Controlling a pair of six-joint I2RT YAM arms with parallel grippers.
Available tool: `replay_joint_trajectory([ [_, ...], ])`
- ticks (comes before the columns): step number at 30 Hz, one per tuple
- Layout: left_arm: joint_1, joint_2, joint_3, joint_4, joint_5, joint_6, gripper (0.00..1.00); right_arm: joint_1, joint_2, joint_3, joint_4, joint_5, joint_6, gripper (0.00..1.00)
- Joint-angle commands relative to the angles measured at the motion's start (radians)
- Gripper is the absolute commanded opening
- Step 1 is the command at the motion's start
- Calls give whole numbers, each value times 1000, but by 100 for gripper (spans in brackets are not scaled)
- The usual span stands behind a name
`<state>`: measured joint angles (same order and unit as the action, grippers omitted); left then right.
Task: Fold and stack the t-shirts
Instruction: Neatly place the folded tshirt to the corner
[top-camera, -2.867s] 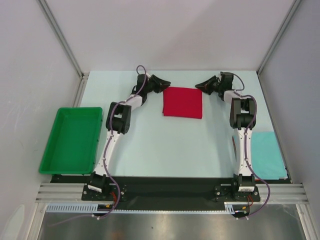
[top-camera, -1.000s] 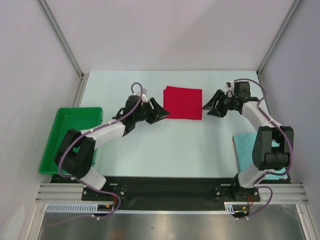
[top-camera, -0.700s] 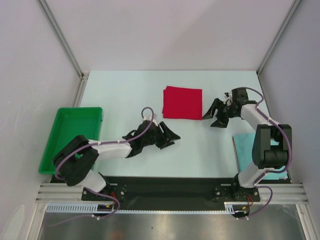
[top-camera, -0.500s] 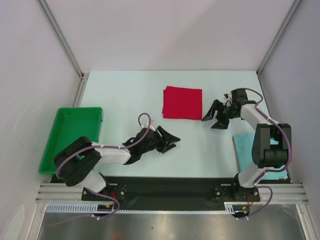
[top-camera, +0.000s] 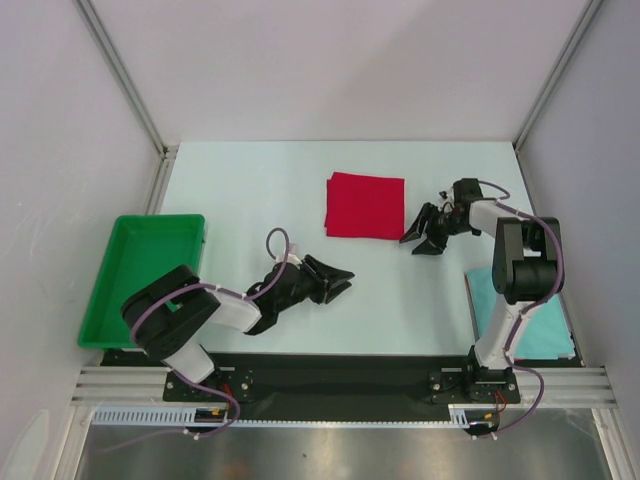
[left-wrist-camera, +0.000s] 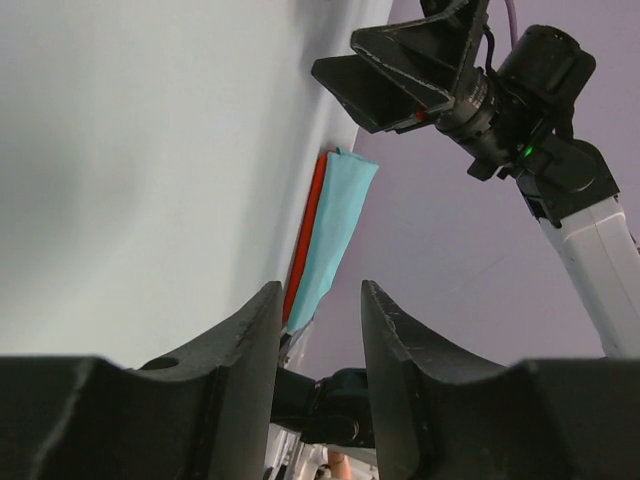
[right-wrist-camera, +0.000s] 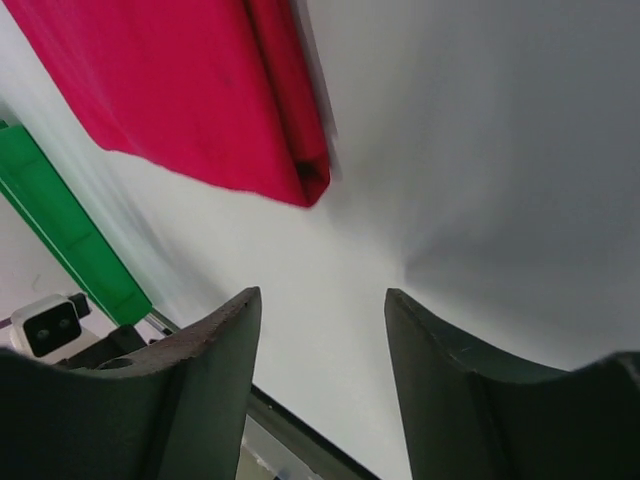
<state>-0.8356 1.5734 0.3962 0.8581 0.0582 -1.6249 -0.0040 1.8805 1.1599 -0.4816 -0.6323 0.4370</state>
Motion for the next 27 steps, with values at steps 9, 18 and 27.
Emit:
replay_joint_trajectory([
  [9, 136, 155, 93, 144, 155, 13, 45, -4, 169, 207, 26, -40, 0, 45],
  [18, 156, 223, 164, 124, 173, 20, 54, 39, 204, 209, 31, -66, 2, 21],
  [27, 161, 157, 159, -17, 105, 65, 55, 108, 112, 41, 187, -130, 167, 0],
])
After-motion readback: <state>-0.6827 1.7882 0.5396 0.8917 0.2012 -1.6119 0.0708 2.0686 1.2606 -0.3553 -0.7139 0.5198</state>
